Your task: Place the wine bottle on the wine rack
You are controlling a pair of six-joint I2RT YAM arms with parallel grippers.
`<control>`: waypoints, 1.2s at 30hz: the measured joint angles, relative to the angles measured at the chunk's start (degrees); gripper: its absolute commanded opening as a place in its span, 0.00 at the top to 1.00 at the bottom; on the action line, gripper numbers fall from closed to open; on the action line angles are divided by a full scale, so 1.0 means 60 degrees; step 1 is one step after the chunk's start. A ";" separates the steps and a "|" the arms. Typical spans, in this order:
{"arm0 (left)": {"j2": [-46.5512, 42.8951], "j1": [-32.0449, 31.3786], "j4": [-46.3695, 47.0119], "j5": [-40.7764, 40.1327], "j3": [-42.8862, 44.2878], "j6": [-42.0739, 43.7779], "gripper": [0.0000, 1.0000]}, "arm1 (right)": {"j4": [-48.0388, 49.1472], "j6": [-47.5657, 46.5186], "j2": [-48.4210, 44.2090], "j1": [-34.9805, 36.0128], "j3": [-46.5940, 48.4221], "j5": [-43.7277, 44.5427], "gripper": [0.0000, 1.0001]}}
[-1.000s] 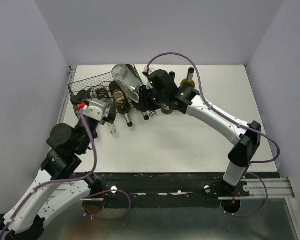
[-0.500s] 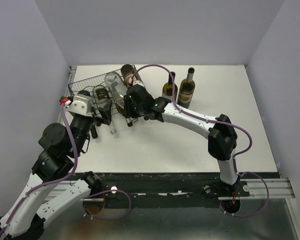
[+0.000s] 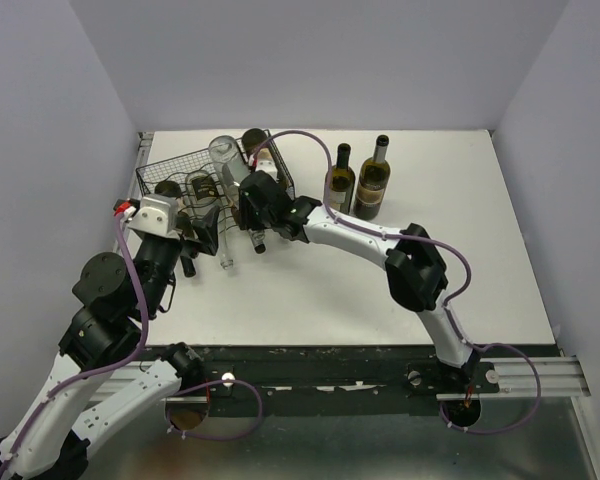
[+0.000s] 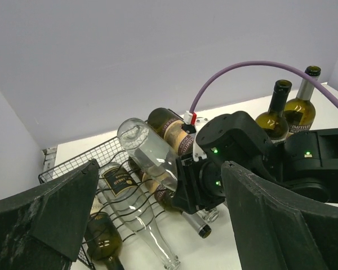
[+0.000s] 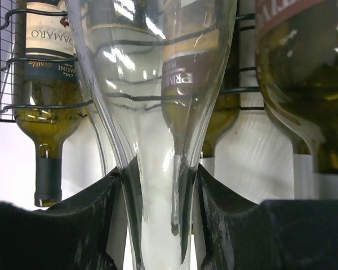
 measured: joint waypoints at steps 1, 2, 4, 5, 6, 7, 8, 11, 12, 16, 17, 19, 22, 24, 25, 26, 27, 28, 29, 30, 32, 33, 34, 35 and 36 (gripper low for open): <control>-0.0015 0.0000 0.0000 -0.0018 -0.0025 0.0011 0.01 | 0.0018 -0.0025 0.0131 0.0004 0.0131 0.0004 0.99; -0.0022 0.0000 -0.0004 -0.0025 -0.0036 0.0015 0.01 | 0.0022 -0.0044 0.0237 0.0007 0.0255 0.0004 0.99; -0.0033 0.0000 0.0000 -0.0055 -0.0073 0.0025 0.01 | -0.0026 -0.0058 0.0375 0.0007 0.0408 0.0058 0.99; -0.0047 0.0000 -0.0004 -0.0062 -0.0102 0.0029 0.01 | -0.0051 -0.0062 0.0433 0.0007 0.0488 0.0076 0.99; -0.0051 0.0000 -0.0004 -0.0069 -0.0124 0.0029 0.01 | -0.0131 -0.0069 0.0492 0.0011 0.0594 0.0117 0.97; -0.0058 0.0000 -0.0004 -0.0080 -0.0138 0.0029 0.01 | -0.0208 -0.0076 0.0543 0.0011 0.0699 0.0182 0.91; -0.0069 0.0000 -0.0011 -0.0102 -0.0160 0.0036 0.01 | -0.0280 -0.0073 0.0601 0.0011 0.0831 0.0222 0.83; -0.0109 0.0000 -0.0011 -0.0168 -0.0200 0.0062 0.01 | -0.0674 -0.0095 0.0790 0.0018 0.1231 0.0277 0.58; -0.0120 0.0000 -0.0011 -0.0193 -0.0208 0.0069 0.01 | -0.0769 -0.0113 0.0827 0.0029 0.1333 0.0317 0.52; -0.0127 0.0000 -0.0011 -0.0215 -0.0211 0.0102 0.01 | -0.0790 -0.0211 0.0845 0.0058 0.1399 0.0474 0.24; -0.0127 0.0000 -0.0011 -0.0222 -0.0219 0.0106 0.01 | -0.0656 -0.0219 0.0845 0.0058 0.1468 0.0528 0.18; -0.0127 0.0000 -0.0015 -0.0233 -0.0222 0.0131 0.01 | -0.0331 -0.0299 0.0812 0.0058 0.1654 0.0612 0.13; -0.0127 0.0000 -0.0015 -0.0244 -0.0222 0.0175 0.01 | -0.0149 -0.0397 0.0648 0.0055 0.1759 0.0703 0.09; -0.0127 0.0000 -0.0015 -0.0270 -0.0222 0.0219 0.01 | -0.0146 -0.0506 0.0550 0.0040 0.1880 0.0769 0.08; -0.0127 0.0000 -0.0011 -0.0284 -0.0222 0.0240 0.01 | -0.0168 -0.0565 0.0492 0.0040 0.1960 0.0812 0.08; -0.0127 0.0000 -0.0011 -0.0295 -0.0222 0.0244 0.01 | -0.0168 -0.0637 0.0423 0.0040 0.2004 0.0860 0.08; -0.0127 0.0000 -0.0015 -0.0313 -0.0219 0.0248 0.01 | -0.0197 -0.0692 0.0328 0.0040 0.2044 0.0918 0.08; -0.0127 0.0000 -0.0015 -0.0317 -0.0219 0.0248 0.01 | -0.0240 -0.0754 0.0219 0.0040 0.2080 0.0984 0.08; -0.0127 0.0000 -0.0015 -0.0331 -0.0219 0.0248 0.01 | -0.0262 -0.0834 0.0080 0.0040 0.2084 0.1035 0.08; -0.0127 0.0000 -0.0015 -0.0339 -0.0215 0.0248 0.01 | -0.0321 -0.0911 -0.0084 0.0040 0.2084 0.1100 0.08; -0.0138 0.0000 -0.0011 -0.0339 -0.0178 0.0240 0.01 | -0.0488 -0.1162 -0.0514 0.0040 0.2080 0.1290 0.08; -0.0149 0.0000 -0.0007 -0.0339 -0.0168 0.0237 0.01 | -0.0579 -0.1282 -0.0761 0.0040 0.2080 0.1392 0.08; -0.0175 0.0000 0.0004 -0.0335 -0.0153 0.0229 0.01 | -0.0678 -0.1435 -0.1035 0.0040 0.2080 0.1512 0.08; -0.0193 0.0000 0.0007 -0.0335 -0.0146 0.0215 0.01 | -0.0758 -0.1606 -0.1330 0.0040 0.2076 0.1647 0.08; -0.0222 0.0000 0.0018 -0.0331 -0.0146 0.0193 0.01 | -0.0823 -0.1785 -0.1657 0.0040 0.2069 0.1818 0.08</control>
